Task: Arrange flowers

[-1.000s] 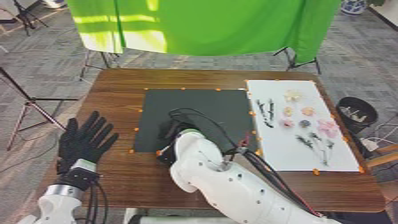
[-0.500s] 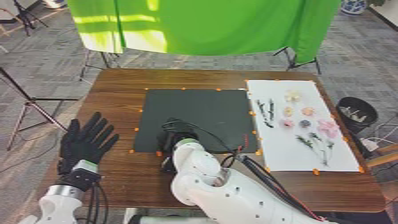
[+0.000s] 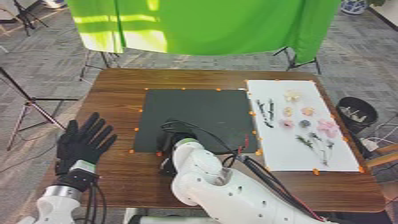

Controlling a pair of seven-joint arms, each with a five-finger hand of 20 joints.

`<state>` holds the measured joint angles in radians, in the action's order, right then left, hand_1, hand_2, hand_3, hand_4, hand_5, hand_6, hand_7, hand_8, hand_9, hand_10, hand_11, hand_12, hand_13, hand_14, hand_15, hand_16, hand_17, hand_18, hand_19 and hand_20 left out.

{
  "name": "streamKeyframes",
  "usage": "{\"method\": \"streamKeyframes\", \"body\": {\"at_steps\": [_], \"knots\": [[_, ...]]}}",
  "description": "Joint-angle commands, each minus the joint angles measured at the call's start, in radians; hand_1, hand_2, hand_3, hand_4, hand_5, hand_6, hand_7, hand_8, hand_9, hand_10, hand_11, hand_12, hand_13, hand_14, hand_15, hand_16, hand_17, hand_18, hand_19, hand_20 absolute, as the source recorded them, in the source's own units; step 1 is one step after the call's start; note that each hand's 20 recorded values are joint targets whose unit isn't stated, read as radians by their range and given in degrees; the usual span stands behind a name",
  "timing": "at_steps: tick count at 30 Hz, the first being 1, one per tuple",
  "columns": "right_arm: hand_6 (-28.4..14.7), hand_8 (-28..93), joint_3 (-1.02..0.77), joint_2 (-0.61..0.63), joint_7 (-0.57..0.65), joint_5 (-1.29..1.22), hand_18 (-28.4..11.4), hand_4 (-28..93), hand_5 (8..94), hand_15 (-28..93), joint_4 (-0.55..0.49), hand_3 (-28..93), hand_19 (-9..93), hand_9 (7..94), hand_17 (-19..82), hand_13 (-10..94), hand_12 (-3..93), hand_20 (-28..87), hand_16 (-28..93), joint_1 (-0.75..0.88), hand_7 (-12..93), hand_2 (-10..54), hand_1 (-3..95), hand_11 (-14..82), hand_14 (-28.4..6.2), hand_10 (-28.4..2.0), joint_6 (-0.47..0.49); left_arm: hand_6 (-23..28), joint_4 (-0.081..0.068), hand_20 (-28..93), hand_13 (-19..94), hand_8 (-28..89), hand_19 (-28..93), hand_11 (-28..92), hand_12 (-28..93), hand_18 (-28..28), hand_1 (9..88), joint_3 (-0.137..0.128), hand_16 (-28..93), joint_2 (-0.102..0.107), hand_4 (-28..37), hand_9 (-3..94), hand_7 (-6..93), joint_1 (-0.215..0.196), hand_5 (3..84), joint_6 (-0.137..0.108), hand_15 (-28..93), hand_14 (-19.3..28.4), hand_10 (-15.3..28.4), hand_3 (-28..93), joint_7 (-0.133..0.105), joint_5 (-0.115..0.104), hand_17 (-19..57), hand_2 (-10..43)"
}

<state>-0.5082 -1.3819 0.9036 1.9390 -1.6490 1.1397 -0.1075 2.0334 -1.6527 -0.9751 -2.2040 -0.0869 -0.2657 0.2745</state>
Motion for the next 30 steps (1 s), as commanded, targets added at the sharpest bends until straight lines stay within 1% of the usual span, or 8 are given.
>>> {"method": "streamKeyframes", "body": {"at_steps": [1, 7, 9, 14, 16, 18, 25, 30], "knots": [[-5.2, 10, -0.011, 0.006, 0.003, -0.007, -22.6, -14, 81.5, 34, 0.030, 78, 93, 90.4, 47, 88, 29.6, 14, 30, 0.008, 19, -9.5, 49.3, 12.7, -9.4, -13.7, -0.012, 8.5, 0.002, 9, 14, -6, 23, 12, 6, 12.8, 22.4, 0.006, -4, -0.012, -28.3, 22.1, 2.9, -0.006, 33.3, -0.007, 17, 14.1, 12.9, 64, 0.008, -0.004, -6.2, 16.7], [-6.7, 8, -0.013, 0.014, 0.002, -0.016, -22.7, -15, 81.2, 37, 0.032, 77, 93, 89.5, 47, 87, 27.9, 14, 26, 0.002, 18, -9.5, 51.5, 14.3, -10.6, -15.2, -0.024, 8.5, 0.004, 9, 14, -6, 25, 13, 7, 13.4, 22.5, 0.001, -4, -0.015, -28.3, 23.0, 4.4, -0.013, 34.0, -0.008, 19, 15.2, 13.1, 64, 0.004, -0.003, -7.2, 16.7], [-7.0, 8, -0.015, 0.015, 0.003, -0.020, -22.8, -16, 81.2, 38, 0.034, 76, 93, 89.3, 47, 86, 27.5, 14, 25, 0.002, 17, -9.5, 51.8, 14.9, -10.8, -15.5, -0.036, 8.5, 0.004, 8, 14, -6, 26, 13, 7, 13.5, 22.7, 0.002, -4, -0.013, -28.3, 23.1, 4.8, -0.014, 34.1, -0.011, 20, 15.4, 13.2, 64, 0.001, -0.010, -7.4, 16.6], [-8.7, 7, -0.031, 0.033, 0.012, -0.065, -23.1, -17, 80.8, 40, 0.008, 75, 93, 88.4, 46, 85, 25.0, 14, 24, 0.004, 15, -9.5, 52.6, 17.1, -11.9, -17.1, -0.022, 8.4, 0.004, 7, 15, -6, 27, 14, 8, 14.0, 22.9, -0.006, -5, -0.024, -28.3, 24.2, 5.7, -0.015, 34.7, -0.006, 21, 16.3, 14.0, 64, 0.007, -0.008, -8.1, 16.7], [-8.9, 7, -0.043, 0.033, 0.020, -0.079, -23.2, -16, 80.6, 41, 0.000, 74, 93, 87.7, 46, 85, 23.3, 14, 23, 0.007, 14, -9.5, 52.2, 18.6, -12.1, -17.6, -0.001, 8.4, 0.008, 7, 15, -6, 27, 14, 8, 14.1, 22.7, -0.011, -5, -0.027, -28.3, 24.3, 5.8, -0.026, 34.8, -0.020, 21, 16.3, 14.1, 64, -0.004, -0.015, -8.2, 16.7], [-9.1, 7, -0.046, 0.036, 0.018, -0.086, -23.4, -17, 80.1, 41, -0.004, 73, 93, 87.1, 45, 84, 22.5, 14, 22, 0.006, 13, -9.5, 51.9, 19.2, -12.4, -18.1, -0.013, 8.3, 0.007, 7, 15, -6, 28, 14, 8, 14.2, 22.8, -0.011, -5, -0.023, -28.3, 24.4, 5.9, -0.027, 34.8, -0.021, 22, 16.4, 14.1, 64, -0.010, -0.035, -8.4, 16.6], [-9.0, 5, -0.057, 0.050, 0.021, -0.119, -23.7, -17, 78.4, 42, -0.030, 74, 93, 85.8, 44, 82, 18.5, 13, 21, 0.006, 12, -9.5, 47.1, 21.1, -13.1, -18.8, -0.022, 8.3, 0.003, 6, 15, -6, 28, 14, 8, 14.2, 22.4, -0.009, -5, -0.032, -28.3, 24.6, 6.2, -0.021, 35.0, -0.019, 22, 16.4, 14.2, 65, 0.003, -0.030, -8.5, 16.5], [-8.6, -1, -0.099, 0.092, 0.020, -0.118, -23.9, -17, 77.2, 42, -0.092, 76, 93, 85.1, 44, 82, 18.0, 11, 21, 0.016, 12, -9.5, 42.7, 20.8, -13.6, -19.1, -0.069, 8.3, 0.008, 6, 15, -6, 28, 14, 8, 14.2, 22.4, -0.020, -5, -0.041, -28.3, 24.6, 6.1, -0.035, 35.2, -0.014, 22, 16.4, 14.1, 65, -0.008, -0.030, -8.2, 16.2]]}}
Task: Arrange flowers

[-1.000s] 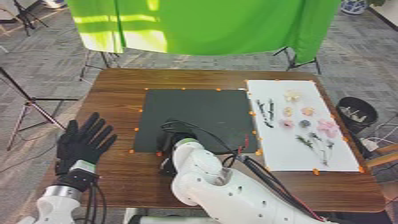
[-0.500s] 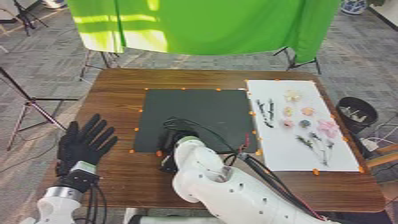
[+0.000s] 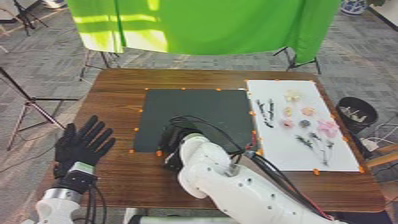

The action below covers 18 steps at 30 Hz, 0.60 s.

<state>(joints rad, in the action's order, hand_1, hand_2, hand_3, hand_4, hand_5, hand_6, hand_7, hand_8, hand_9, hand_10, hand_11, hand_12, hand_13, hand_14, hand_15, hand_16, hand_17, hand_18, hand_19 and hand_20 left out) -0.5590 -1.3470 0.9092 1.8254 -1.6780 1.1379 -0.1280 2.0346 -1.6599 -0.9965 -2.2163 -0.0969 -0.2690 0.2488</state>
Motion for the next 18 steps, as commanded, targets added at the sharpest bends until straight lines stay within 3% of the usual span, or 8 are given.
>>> {"method": "streamKeyframes", "body": {"at_steps": [1, 4, 6, 7, 11, 12, 16, 18], "knots": [[-8.5, -2, -0.060, 0.069, 0.007, 0.005, -24.0, -17, 77.1, 42, -0.077, 76, 93, 85.0, 44, 82, 18.0, 11, 20, 0.022, 12, -9.5, 42.0, 20.7, -13.6, -19.0, -0.065, 8.4, 0.007, 6, 15, -6, 28, 14, 8, 14.0, 22.4, -0.016, -6, -0.019, -28.3, 24.3, 5.8, -0.026, 35.0, -0.002, 22, 16.2, 14.1, 66, -0.005, -0.003, -8.2, 16.2], [-7.8, -9, -0.095, 0.128, -0.065, 0.104, -24.2, -16, 76.3, 41, -0.130, 76, 93, 84.6, 44, 82, 18.0, 11, 20, 0.040, 12, -9.5, 38.2, 20.3, -13.4, -18.8, -0.072, 8.6, 0.007, 6, 15, -6, 28, 13, 8, 13.8, 22.3, -0.022, -6, -0.018, -28.3, 24.0, 5.1, -0.030, 34.8, -0.002, 21, 15.9, 14.1, 66, -0.011, -0.006, -7.9, 16.2], [-7.8, -9, -0.139, 0.177, -0.078, 0.127, -24.4, -16, 75.5, 40, -0.195, 75, 93, 83.9, 43, 81, 18.0, 10, 20, 0.069, 12, -9.5, 33.7, 19.6, -13.9, -19.1, -0.049, 8.6, 0.006, 6, 15, -6, 27, 13, 8, 13.8, 22.3, -0.023, -6, -0.031, -28.3, 24.0, 4.8, -0.033, 34.8, 0.016, 21, 15.9, 14.1, 66, -0.013, 0.003, -7.7, 16.2], [-8.0, -10, -0.161, 0.207, -0.086, 0.146, -24.5, -17, 74.7, 40, -0.224, 76, 93, 83.6, 42, 80, 18.1, 10, 20, 0.089, 11, -9.5, 31.7, 19.5, -14.2, -19.2, -0.055, 8.6, 0.005, 6, 15, -6, 27, 13, 8, 13.7, 22.5, -0.029, -5, -0.035, -28.3, 23.9, 4.8, -0.031, 34.8, 0.026, 21, 15.8, 14.0, 65, -0.001, 0.019, -7.7, 16.1], [-8.7, -10, -0.285, 0.313, -0.061, 0.203, -24.5, -18, 74.2, 40, -0.313, 74, 92, 82.4, 41, 79, 18.0, 10, 20, 0.163, 10, -9.5, 29.9, 18.6, -14.6, -19.4, -0.039, 8.6, 0.008, 6, 15, -6, 27, 13, 8, 13.6, 22.5, -0.052, -6, -0.042, -28.3, 23.7, 4.5, -0.039, 34.7, 0.058, 20, 15.6, 13.7, 65, -0.009, 0.060, -7.3, 15.6], [-8.7, -10, -0.317, 0.340, -0.039, 0.224, -24.6, -18, 73.6, 40, -0.331, 74, 92, 82.0, 41, 79, 18.0, 10, 20, 0.185, 10, -9.5, 30.1, 18.4, -14.6, -19.5, -0.046, 8.7, 0.003, 6, 15, -6, 26, 12, 8, 13.6, 22.6, -0.055, -6, -0.042, -28.3, 23.7, 4.4, -0.037, 34.7, 0.066, 19, 15.5, 13.7, 64, -0.014, 0.063, -7.3, 15.6], [-8.9, -9, -0.459, 0.446, 0.023, 0.303, -24.3, -18, 70.8, 40, -0.386, 72, 91, 78.2, 40, 76, 17.8, 10, 20, 0.295, 9, -9.5, 30.7, 17.2, -14.9, -19.8, -0.031, 8.6, 0.014, 6, 15, -6, 26, 12, 8, 13.7, 22.5, -0.070, -5, -0.048, -28.3, 23.7, 3.9, -0.050, 34.5, 0.063, 18, 15.3, 13.5, 64, -0.055, 0.047, -7.2, 15.4], [-9.1, -9, -0.547, 0.501, 0.051, 0.327, -24.3, -19, 68.0, 40, -0.423, 72, 91, 74.5, 40, 74, 17.3, 10, 20, 0.374, 9, -9.5, 30.8, 15.9, -15.2, -20.2, -0.002, 8.5, 0.019, 6, 15, -6, 25, 11, 7, 13.7, 22.6, -0.060, -5, -0.036, -28.3, 23.8, 3.7, -0.050, 34.5, 0.054, 18, 15.1, 13.5, 64, -0.082, 0.050, -7.1, 15.3]]}}
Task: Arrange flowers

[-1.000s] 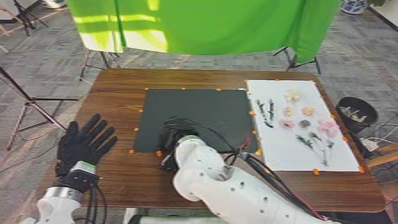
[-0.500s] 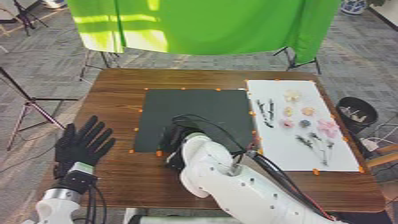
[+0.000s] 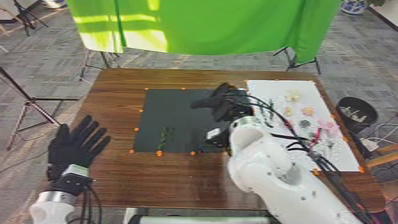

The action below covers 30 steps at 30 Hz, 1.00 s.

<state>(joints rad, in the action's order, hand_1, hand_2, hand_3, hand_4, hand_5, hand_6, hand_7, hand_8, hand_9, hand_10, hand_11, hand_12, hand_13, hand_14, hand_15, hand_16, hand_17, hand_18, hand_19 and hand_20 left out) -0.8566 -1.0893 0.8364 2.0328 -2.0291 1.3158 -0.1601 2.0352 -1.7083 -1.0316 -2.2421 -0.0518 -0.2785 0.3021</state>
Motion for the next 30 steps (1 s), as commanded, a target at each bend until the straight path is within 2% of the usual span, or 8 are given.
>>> {"method": "streamKeyframes", "body": {"at_steps": [1, 3, 7, 12, 16, 19, 23, 30], "knots": [[-9.2, -9, -0.300, 0.266, 0.134, 0.126, -24.3, -19, 66.8, 40, -0.091, 72, 91, 72.4, 39, 73, 16.8, 10, 20, 0.241, 9, -9.5, 31.0, 14.8, -15.3, -20.5, 0.046, 8.5, 0.021, 6, 15, -6, 25, 11, 7, 13.7, 22.7, 0.003, -5, 0.007, -28.3, 23.8, 3.6, -0.015, 34.5, -0.016, 18, 15.0, 13.4, 64, -0.100, -0.001, -7.1, 15.3], [-9.7, -9, -0.394, 0.301, 0.168, 0.114, -24.3, -20, 64.7, 39, -0.145, 71, 91, 67.2, 39, 71, 15.2, 10, 19, 0.319, 8, -9.5, 31.5, 10.9, -15.9, -21.2, 0.119, 8.4, 0.031, 6, 16, -6, 25, 12, 8, 13.8, 22.6, 0.003, -5, 0.013, -28.3, 24.7, 3.8, -0.021, 34.8, -0.028, 18, 14.7, 13.1, 64, -0.123, 0.014, -7.0, 15.3], [-10.4, -9, -0.497, 0.336, 0.202, 0.126, -24.5, -21, 62.1, 38, -0.203, 71, 91, 62.7, 38, 68, 14.2, 9, 18, 0.420, 7, -9.5, 34.0, 8.0, -16.2, -21.4, 0.196, 8.3, 0.045, 7, 16, -6, 25, 13, 8, 13.8, 22.9, -0.012, -5, 0.026, -28.3, 25.4, 4.4, -0.037, 35.3, -0.032, 18, 14.6, 13.0, 65, -0.143, 0.008, -6.8, 15.4], [-10.8, -9, -0.607, 0.357, 0.232, 0.063, -24.7, -24, 58.3, 39, -0.216, 72, 92, 58.4, 37, 66, 13.8, 9, 17, 0.508, 6, -9.5, 35.8, 7.1, -16.0, -21.6, 0.281, 8.3, 0.040, 7, 16, -6, 25, 13, 7, 13.7, 22.7, -0.003, -5, 0.031, -28.3, 25.5, 4.8, -0.028, 35.5, -0.033, 19, 14.8, 12.9, 66, -0.156, -0.031, -6.6, 15.4], [-11.1, -9, -0.673, 0.337, 0.249, -0.022, -24.8, -25, 58.1, 40, -0.216, 71, 92, 56.8, 37, 65, 13.7, 9, 17, 0.544, 6, -9.5, 35.5, 6.9, -15.9, -22.0, 0.300, 8.2, 0.030, 7, 17, -6, 26, 13, 7, 13.7, 22.8, 0.004, -5, 0.032, -28.3, 25.6, 4.9, -0.021, 35.5, -0.022, 19, 14.9, 12.9, 66, -0.148, -0.016, -6.7, 15.5], [-11.4, -9, -0.669, 0.329, 0.229, 0.016, -24.7, -27, 59.8, 40, -0.230, 69, 92, 57.6, 37, 65, 13.4, 9, 17, 0.562, 6, -9.5, 35.6, 7.0, -15.8, -21.9, 0.281, 8.2, 0.033, 7, 17, -6, 26, 13, 7, 13.7, 23.2, 0.012, -5, 0.027, -28.3, 25.7, 4.9, -0.027, 35.5, -0.032, 20, 15.2, 12.9, 65, -0.166, -0.045, -6.7, 15.6], [-11.2, -9, -0.686, 0.320, 0.254, 0.026, -24.7, -27, 61.5, 40, -0.232, 69, 92, 58.8, 36, 66, 13.3, 9, 16, 0.590, 6, -9.5, 35.6, 7.3, -15.7, -21.6, 0.278, 8.2, 0.024, 7, 17, -6, 26, 13, 7, 13.8, 23.0, 0.016, -5, 0.029, -28.3, 25.8, 4.9, -0.010, 35.5, -0.006, 20, 15.2, 12.9, 65, -0.137, -0.001, -6.8, 15.7], [-10.1, -9, -0.710, 0.308, 0.283, -0.007, -24.3, -26, 62.4, 40, -0.187, 70, 92, 60.5, 37, 67, 13.1, 8, 16, 0.614, 7, -9.5, 39.8, 7.5, -15.4, -20.8, 0.297, 8.1, 0.026, 7, 16, -6, 25, 13, 7, 13.8, 22.8, 0.016, -5, 0.035, -28.3, 25.5, 4.7, -0.009, 35.3, -0.006, 20, 15.7, 13.0, 66, -0.130, -0.007, -7.0, 15.8]]}}
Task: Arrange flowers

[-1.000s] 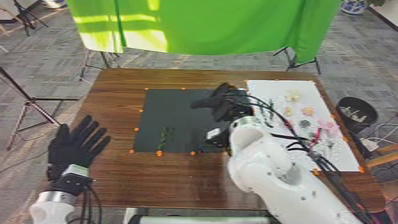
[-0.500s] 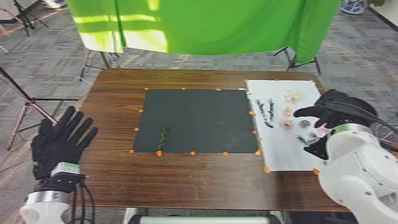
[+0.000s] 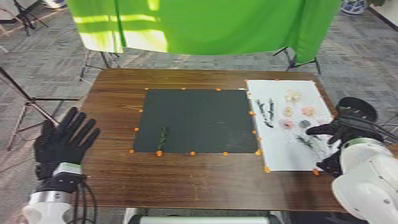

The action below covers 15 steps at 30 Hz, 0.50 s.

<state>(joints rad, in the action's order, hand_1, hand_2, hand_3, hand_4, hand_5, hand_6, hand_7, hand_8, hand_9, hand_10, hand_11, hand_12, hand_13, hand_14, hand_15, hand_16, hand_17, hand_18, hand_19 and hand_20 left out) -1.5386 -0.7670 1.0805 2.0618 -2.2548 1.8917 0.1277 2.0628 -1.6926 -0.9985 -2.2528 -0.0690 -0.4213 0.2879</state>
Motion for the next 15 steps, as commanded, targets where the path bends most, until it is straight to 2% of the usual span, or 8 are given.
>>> {"method": "streamKeyframes", "body": {"at_steps": [1, 5, 10, 12, 15], "knots": [[-9.9, -9, -0.030, -0.017, 0.037, -0.047, -24.2, -26, 62.4, 40, 0.041, 71, 92, 60.5, 37, 67, 13.1, 8, 16, 0.042, 7, -9.5, 40.3, 7.5, -15.3, -20.6, 0.010, 8.1, -0.001, 7, 16, -6, 25, 13, 7, 13.8, 22.8, -0.004, -5, 0.001, -28.3, 25.4, 4.7, 0.000, 35.3, 0.013, 20, 15.8, 12.9, 66, 0.014, 0.008, -7.0, 15.8], [-8.9, -9, -0.021, -0.021, 0.016, -0.047, -24.0, -27, 63.1, 38, 0.059, 71, 92, 61.9, 37, 68, 13.0, 8, 16, 0.047, 8, -9.5, 41.5, 7.8, -14.9, -19.8, -0.004, 8.1, 0.002, 7, 16, -6, 25, 13, 7, 13.8, 22.8, -0.008, -4, 0.003, -28.3, 25.4, 4.6, -0.005, 35.3, 0.009, 21, 15.9, 12.9, 66, 0.010, 0.001, -7.1, 15.8], [-7.8, -10, 0.015, -0.026, 0.020, -0.042, -23.5, -28, 64.3, 37, 0.100, 72, 92, 62.9, 38, 69, 12.9, 7, 16, 0.018, 9, -9.5, 43.0, 8.0, -14.3, -19.0, -0.027, 8.1, 0.002, 7, 16, -6, 26, 13, 7, 13.8, 22.9, 0.002, -4, 0.003, -28.3, 25.4, 4.8, 0.001, 35.3, 0.009, 21, 16.0, 12.9, 66, 0.011, -0.004, -7.1, 15.8], [-7.1, -10, 0.032, -0.030, 0.026, -0.035, -23.3, -28, 65.2, 37, 0.123, 73, 92, 64.2, 38, 70, 12.9, 7, 16, 0.002, 9, -9.5, 44.4, 8.3, -13.7, -18.5, -0.041, 8.1, 0.000, 7, 16, -6, 26, 13, 7, 13.8, 22.8, 0.008, -4, 0.004, -28.3, 25.4, 4.8, 0.006, 35.3, 0.011, 21, 16.0, 12.9, 66, 0.013, -0.014, -7.1, 15.8], [-4.5, -10, 0.045, -0.028, 0.022, -0.036, -22.8, -28, 67.2, 37, 0.146, 73, 93, 66.9, 39, 72, 12.8, 8, 17, -0.007, 10, -9.5, 46.5, 8.7, -13.0, -17.4, -0.067, 8.1, 0.000, 7, 16, -6, 26, 13, 7, 13.9, 22.9, 0.013, -5, 0.003, -28.3, 25.4, 4.9, 0.009, 35.3, 0.011, 21, 16.0, 12.9, 66, 0.014, -0.018, -7.2, 15.8]]}}
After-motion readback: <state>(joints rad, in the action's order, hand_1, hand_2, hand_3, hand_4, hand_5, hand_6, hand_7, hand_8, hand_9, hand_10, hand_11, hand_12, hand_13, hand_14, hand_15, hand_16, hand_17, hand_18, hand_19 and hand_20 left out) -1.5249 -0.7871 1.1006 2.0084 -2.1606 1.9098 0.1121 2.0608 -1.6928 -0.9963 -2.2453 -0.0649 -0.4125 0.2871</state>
